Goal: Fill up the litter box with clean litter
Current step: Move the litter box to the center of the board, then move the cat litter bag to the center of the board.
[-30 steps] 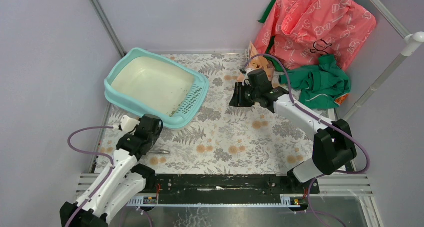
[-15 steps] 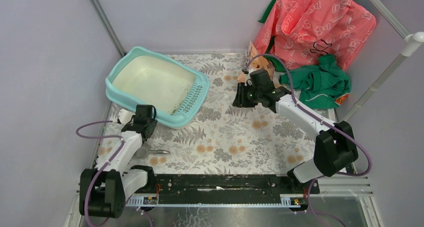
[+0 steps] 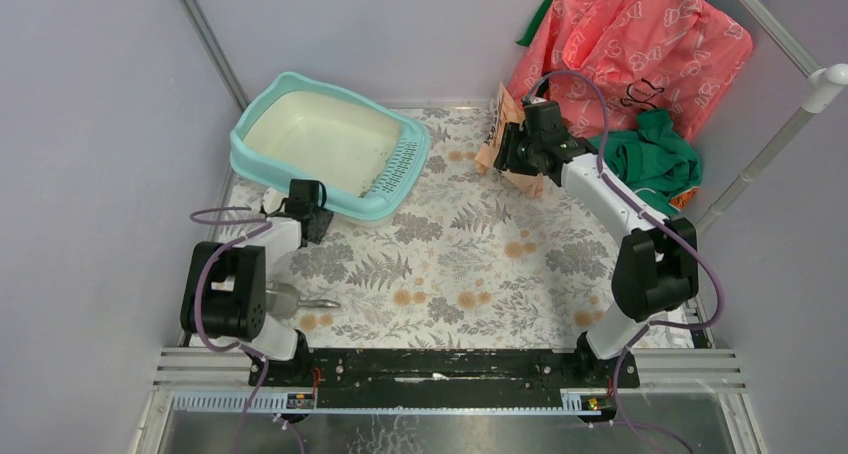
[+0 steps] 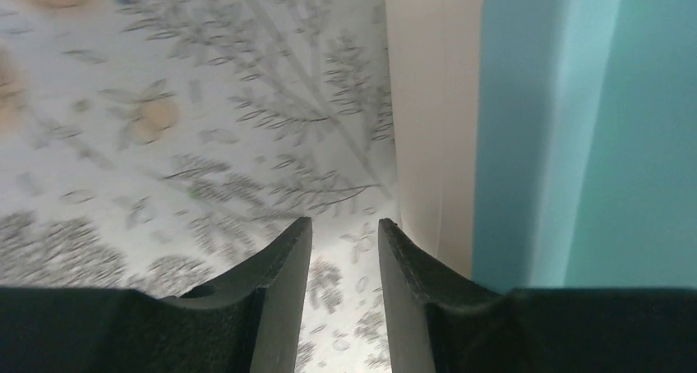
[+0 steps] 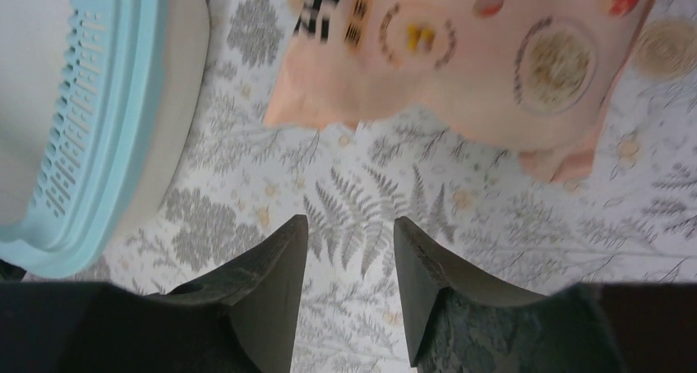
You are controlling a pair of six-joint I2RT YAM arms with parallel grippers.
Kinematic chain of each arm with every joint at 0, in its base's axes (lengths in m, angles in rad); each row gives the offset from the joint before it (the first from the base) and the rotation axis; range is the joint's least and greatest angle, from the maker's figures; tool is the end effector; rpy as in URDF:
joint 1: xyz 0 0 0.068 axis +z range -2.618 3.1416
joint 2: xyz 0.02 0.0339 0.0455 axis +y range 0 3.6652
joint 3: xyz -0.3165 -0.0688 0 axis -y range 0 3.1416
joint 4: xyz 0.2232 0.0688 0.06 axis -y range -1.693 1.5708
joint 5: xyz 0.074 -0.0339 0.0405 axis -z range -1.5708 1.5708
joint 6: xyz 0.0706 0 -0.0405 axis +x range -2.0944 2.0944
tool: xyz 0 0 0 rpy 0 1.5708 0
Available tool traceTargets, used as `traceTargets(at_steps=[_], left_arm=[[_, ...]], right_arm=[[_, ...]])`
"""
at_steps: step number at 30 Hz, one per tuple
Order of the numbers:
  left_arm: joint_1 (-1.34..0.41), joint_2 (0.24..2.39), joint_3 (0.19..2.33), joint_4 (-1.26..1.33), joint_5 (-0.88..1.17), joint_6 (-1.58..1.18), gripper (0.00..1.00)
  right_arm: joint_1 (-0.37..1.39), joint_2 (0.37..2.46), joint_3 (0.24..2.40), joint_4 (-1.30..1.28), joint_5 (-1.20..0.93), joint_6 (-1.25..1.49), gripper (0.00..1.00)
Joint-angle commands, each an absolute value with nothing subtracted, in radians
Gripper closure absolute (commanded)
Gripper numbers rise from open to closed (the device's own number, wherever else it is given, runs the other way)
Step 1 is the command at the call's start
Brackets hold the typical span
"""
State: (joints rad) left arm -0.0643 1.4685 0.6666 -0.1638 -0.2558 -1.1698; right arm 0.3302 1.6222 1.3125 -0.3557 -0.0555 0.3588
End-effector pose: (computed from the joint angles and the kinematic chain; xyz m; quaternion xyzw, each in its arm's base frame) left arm 0.2675 0.0007 0.1926 -0.5294 0.7858 -0.0717 0.3115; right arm 0.3590 0.1272 0.3295 0.0007 0.8990 0.1711 0.4031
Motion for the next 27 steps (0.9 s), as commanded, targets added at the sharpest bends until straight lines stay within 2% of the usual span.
traceTargets(at_steps=[1, 8, 11, 13, 15, 17, 25, 26, 27], left_arm=[[-0.063, 1.587, 0.784, 0.035, -0.165, -1.139, 0.57], [-0.066, 1.757, 0.932, 0.11, -0.063, -1.051, 0.54], [-0.067, 1.744, 0.934, 0.109, 0.007, -0.993, 0.46], [-0.075, 1.694, 0.891, 0.127, 0.068, -0.957, 0.33], [-0.086, 1.633, 0.835, 0.14, 0.098, -0.933, 0.24], [-0.094, 1.567, 0.781, 0.128, 0.098, -0.92, 0.21], [-0.085, 1.428, 0.643, 0.079, 0.079, -0.883, 0.2], [-0.084, 1.42, 0.634, 0.077, 0.081, -0.881, 0.2], [-0.084, 1.41, 0.63, 0.073, 0.081, -0.881, 0.2]], right_arm=[[0.309, 1.703, 1.465, -0.402, -0.005, 0.323, 0.46], [0.308, 1.839, 1.682, -0.482, 0.008, 0.301, 0.23], [0.311, 1.881, 1.745, -0.505, 0.008, 0.292, 0.12], [0.314, 1.909, 1.78, -0.517, 0.023, 0.283, 0.09], [0.318, 1.951, 1.819, -0.533, 0.038, 0.276, 0.08], [0.324, 1.989, 1.862, -0.544, 0.056, 0.271, 0.08], [0.365, 2.159, 2.06, -0.597, 0.142, 0.272, 0.17], [0.371, 2.179, 2.088, -0.617, 0.158, 0.271, 0.2], [0.373, 2.198, 2.115, -0.634, 0.17, 0.271, 0.27]])
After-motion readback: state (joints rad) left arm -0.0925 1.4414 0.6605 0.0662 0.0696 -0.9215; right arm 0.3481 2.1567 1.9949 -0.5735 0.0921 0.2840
